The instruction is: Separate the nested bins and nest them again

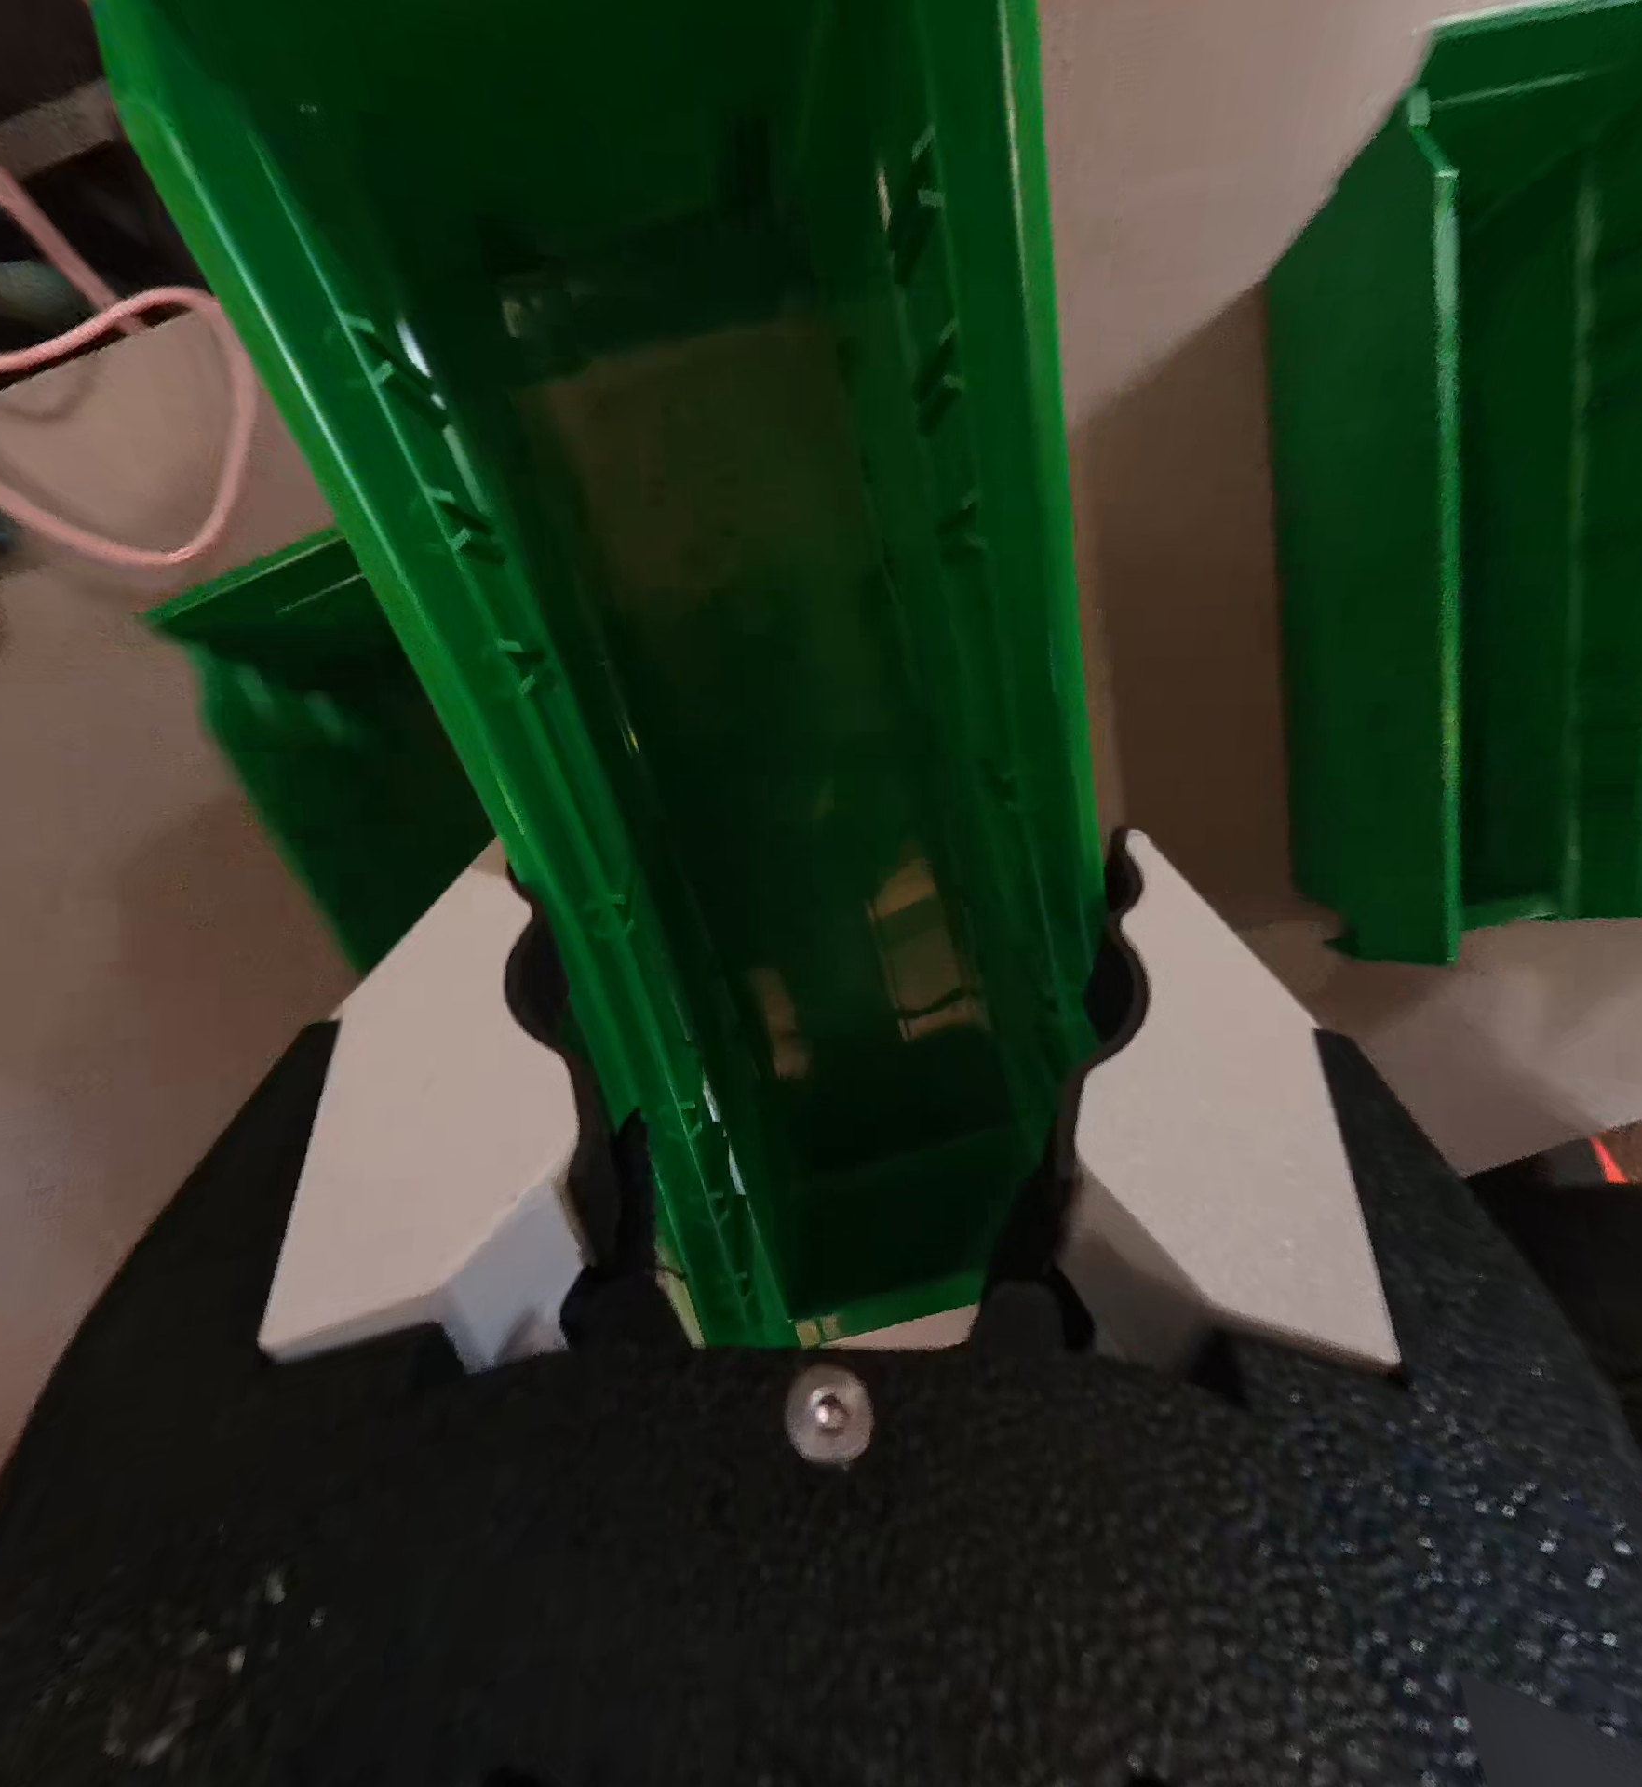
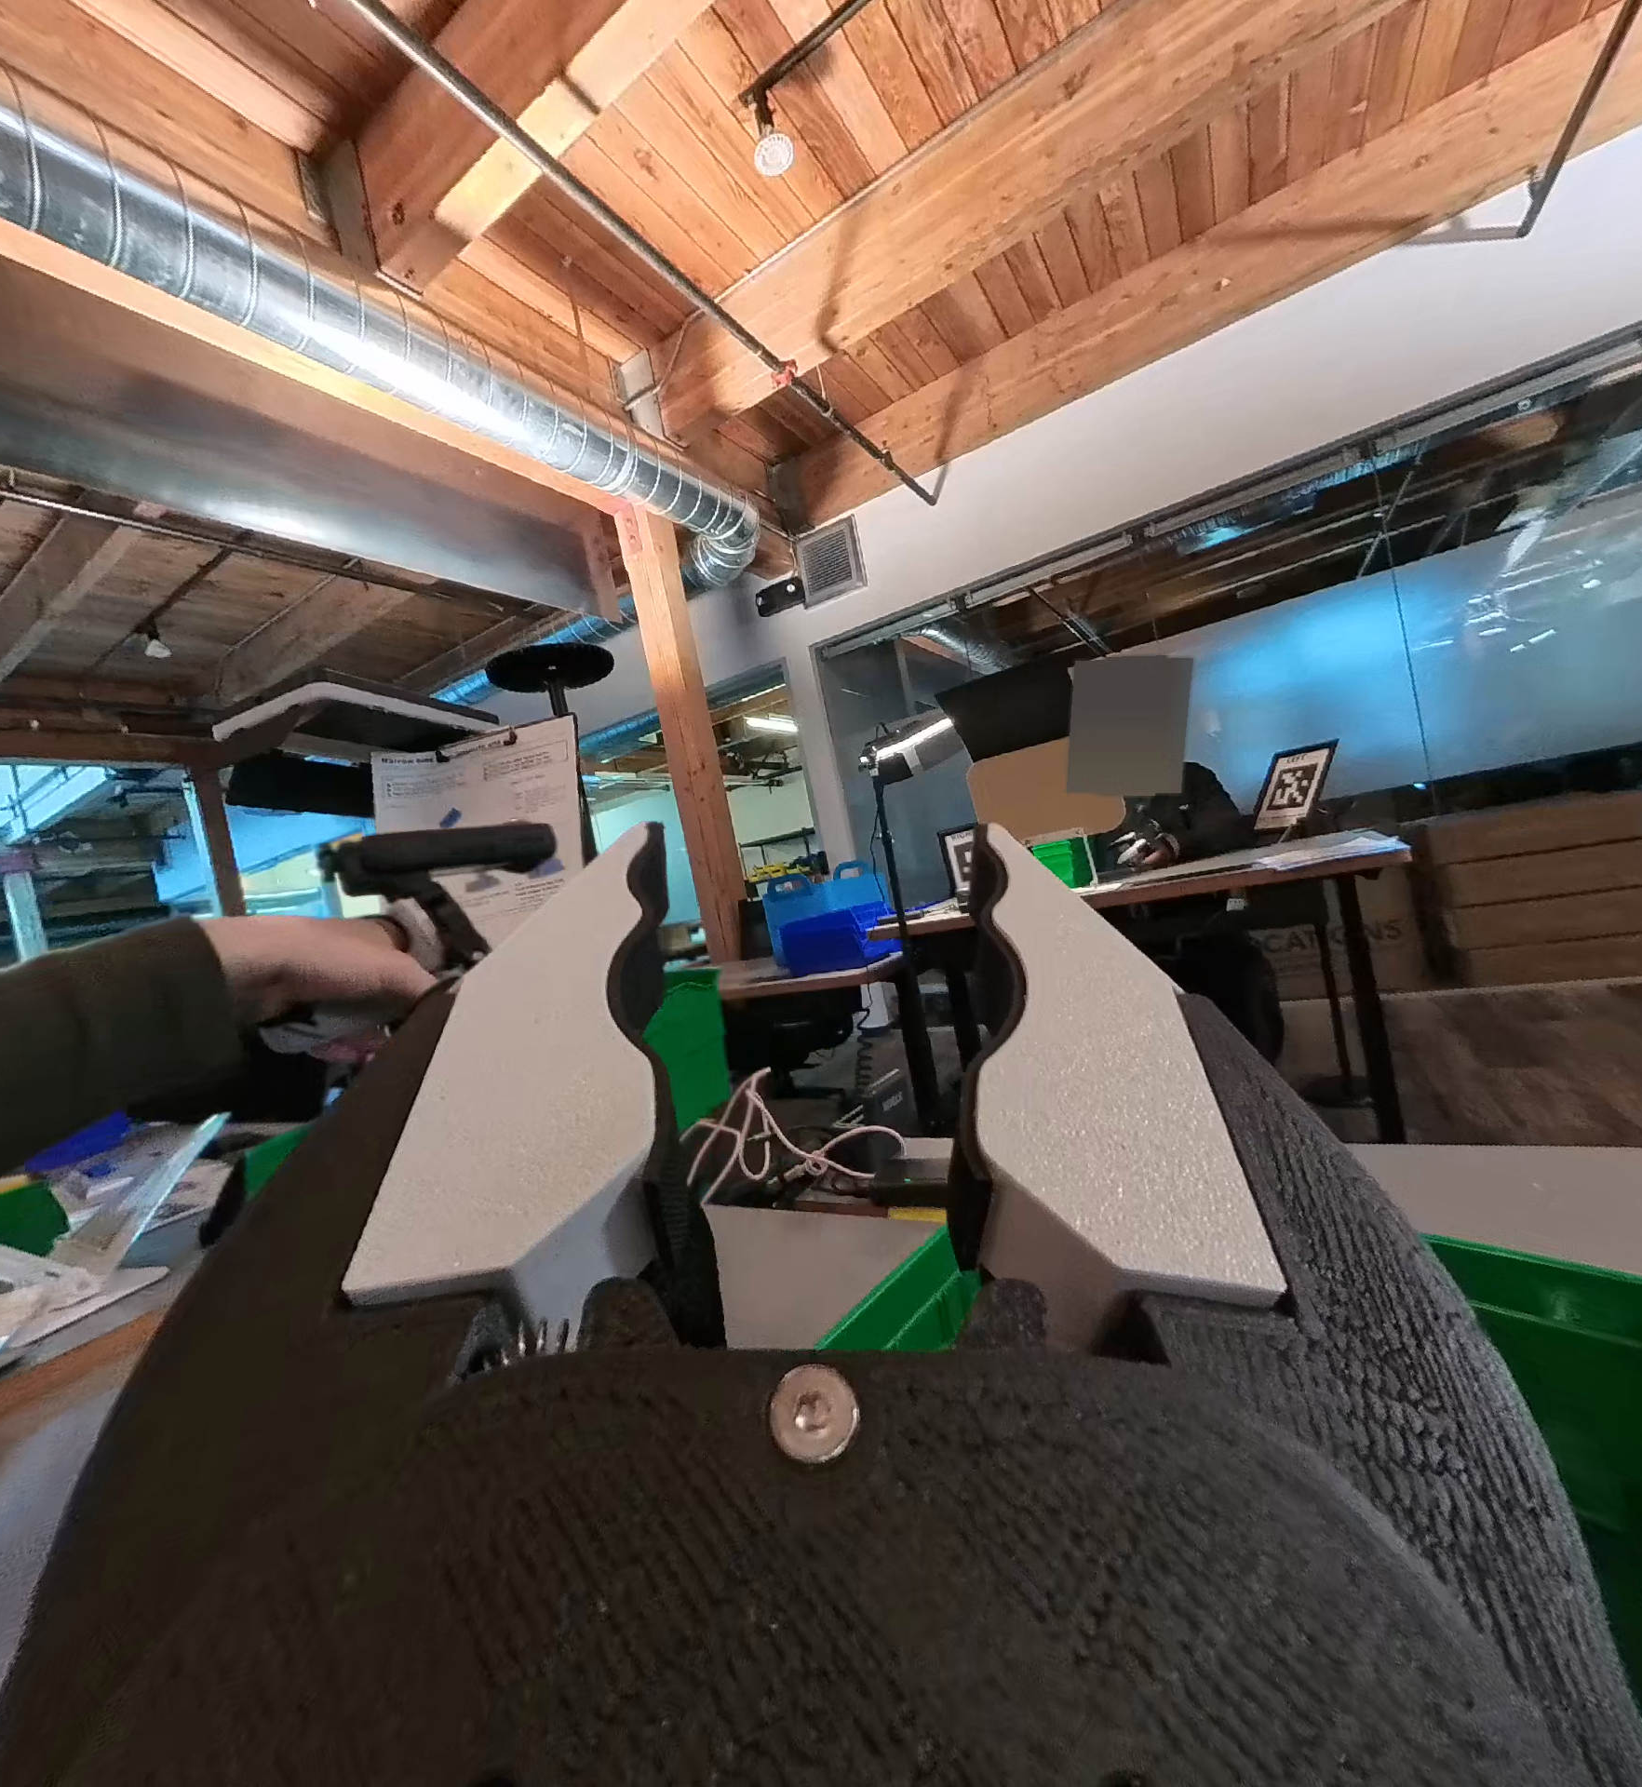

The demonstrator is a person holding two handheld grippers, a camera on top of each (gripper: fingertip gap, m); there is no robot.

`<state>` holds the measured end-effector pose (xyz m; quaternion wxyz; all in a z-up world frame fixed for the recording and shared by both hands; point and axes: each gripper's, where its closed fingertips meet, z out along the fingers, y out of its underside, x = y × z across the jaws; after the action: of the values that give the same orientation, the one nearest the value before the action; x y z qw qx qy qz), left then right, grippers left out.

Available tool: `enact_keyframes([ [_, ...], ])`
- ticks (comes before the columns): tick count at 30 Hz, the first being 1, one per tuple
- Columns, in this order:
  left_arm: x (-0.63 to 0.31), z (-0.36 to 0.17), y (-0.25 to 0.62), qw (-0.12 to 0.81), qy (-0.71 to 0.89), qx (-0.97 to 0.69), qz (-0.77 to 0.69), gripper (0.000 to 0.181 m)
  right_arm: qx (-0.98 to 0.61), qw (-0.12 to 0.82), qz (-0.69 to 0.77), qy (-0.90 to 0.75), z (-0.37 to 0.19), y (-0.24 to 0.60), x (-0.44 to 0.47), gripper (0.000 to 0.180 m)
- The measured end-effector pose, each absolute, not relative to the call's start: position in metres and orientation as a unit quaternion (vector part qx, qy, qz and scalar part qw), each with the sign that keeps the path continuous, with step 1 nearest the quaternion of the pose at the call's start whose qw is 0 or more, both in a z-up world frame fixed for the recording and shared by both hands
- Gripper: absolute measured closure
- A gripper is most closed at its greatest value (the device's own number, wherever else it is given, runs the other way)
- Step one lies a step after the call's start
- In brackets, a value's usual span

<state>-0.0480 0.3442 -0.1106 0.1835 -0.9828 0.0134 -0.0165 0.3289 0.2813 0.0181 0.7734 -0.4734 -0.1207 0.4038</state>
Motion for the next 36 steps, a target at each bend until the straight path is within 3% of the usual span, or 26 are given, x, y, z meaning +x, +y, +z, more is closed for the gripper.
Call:
enact_keyframes([
  [11, -0.139, -0.125, 0.288, 0.152, -0.065, -0.986, -0.001, 0.067, -0.53, 0.722, 0.418, -0.148, -0.003, 0.296, 0.314, 0.118],
  [36, -0.148, -0.192, 0.293, 0.152, -0.059, -0.986, -0.029, 0.065, -0.551, 0.704, 0.422, -0.15, -0.014, 0.307, 0.308, 0.118],
])
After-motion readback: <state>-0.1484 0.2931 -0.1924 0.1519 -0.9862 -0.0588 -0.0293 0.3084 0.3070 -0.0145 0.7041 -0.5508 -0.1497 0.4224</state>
